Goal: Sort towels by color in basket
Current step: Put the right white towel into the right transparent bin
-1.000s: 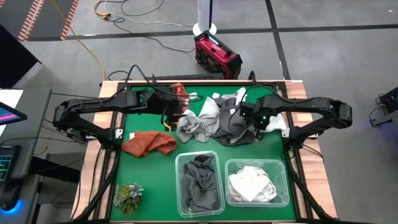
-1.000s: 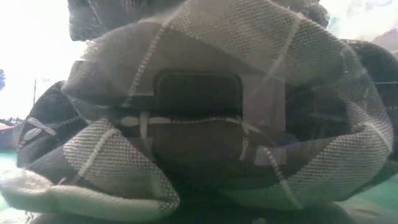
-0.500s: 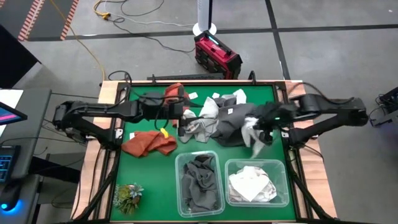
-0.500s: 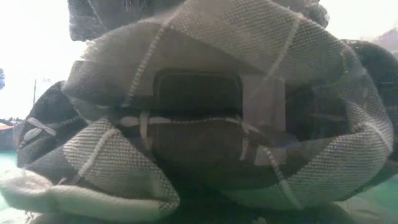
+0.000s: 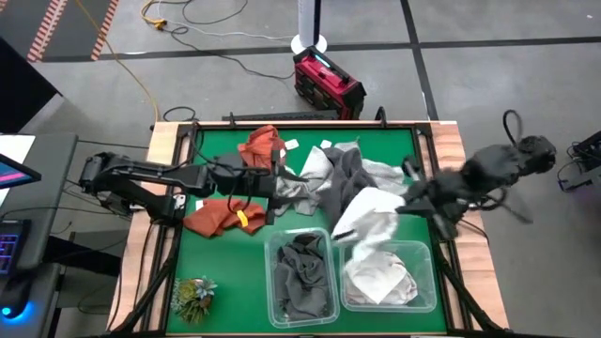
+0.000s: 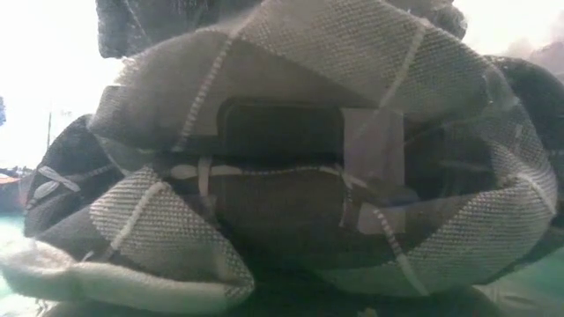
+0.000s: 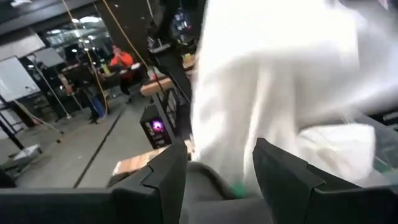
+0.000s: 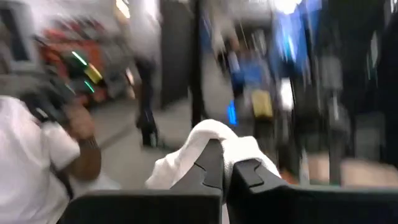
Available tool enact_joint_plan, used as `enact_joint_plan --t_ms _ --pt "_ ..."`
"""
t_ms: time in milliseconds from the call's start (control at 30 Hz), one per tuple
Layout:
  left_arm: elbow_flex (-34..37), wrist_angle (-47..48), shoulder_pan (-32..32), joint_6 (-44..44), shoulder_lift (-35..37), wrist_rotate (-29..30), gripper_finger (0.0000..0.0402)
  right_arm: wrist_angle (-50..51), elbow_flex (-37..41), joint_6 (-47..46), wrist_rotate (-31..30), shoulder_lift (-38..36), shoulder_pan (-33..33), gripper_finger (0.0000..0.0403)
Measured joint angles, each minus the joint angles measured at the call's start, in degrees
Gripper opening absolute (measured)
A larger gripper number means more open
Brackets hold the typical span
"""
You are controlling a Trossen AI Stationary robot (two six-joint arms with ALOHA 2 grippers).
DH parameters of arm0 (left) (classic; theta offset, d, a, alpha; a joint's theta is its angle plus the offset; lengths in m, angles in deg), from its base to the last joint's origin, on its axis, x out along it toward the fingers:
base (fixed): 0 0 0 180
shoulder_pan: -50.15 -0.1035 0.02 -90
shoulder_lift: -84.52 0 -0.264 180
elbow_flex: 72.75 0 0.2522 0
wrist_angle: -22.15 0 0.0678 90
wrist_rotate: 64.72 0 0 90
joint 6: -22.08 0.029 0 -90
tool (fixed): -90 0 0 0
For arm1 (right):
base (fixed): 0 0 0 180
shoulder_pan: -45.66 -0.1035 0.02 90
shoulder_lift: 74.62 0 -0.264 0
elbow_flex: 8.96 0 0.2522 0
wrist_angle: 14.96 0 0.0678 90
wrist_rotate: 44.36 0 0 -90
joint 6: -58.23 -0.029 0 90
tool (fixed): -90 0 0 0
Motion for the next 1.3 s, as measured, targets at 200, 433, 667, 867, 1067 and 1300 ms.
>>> enact_joint_plan --t_ms 200,433,667,867,1067,1300 --pt "1.56 -3.03 -0.21 0.83 0.01 2.54 0.0173 -13.52 -0.03 13.34 0.73 -0.02 -5.74 0.0022" --pt "1.58 -1.33 -0.49 2.48 0.01 7.73 0.0173 -25.22 -0.03 17.06 13.16 0.57 -9.45 0.0022" --pt "1.58 -0.63 -0.52 1.90 0.01 8.05 0.0173 -26.52 -0.03 15.00 14.25 3.25 -10.64 0.0022" --pt "1.58 -0.25 -0.57 0.89 0.01 8.16 0.0173 -24.35 -0.01 9.86 12.43 6.38 -9.87 0.0022" --pt "1.58 -0.02 -0.55 0.34 0.01 8.15 0.0173 -18.79 0.07 -0.43 -2.90 10.89 -3.75 0.0019" --pt "1.58 4.26 -0.55 0.52 0.43 8.39 0.0173 5.77 0.02 -22.63 -13.23 9.42 1.06 0.0018"
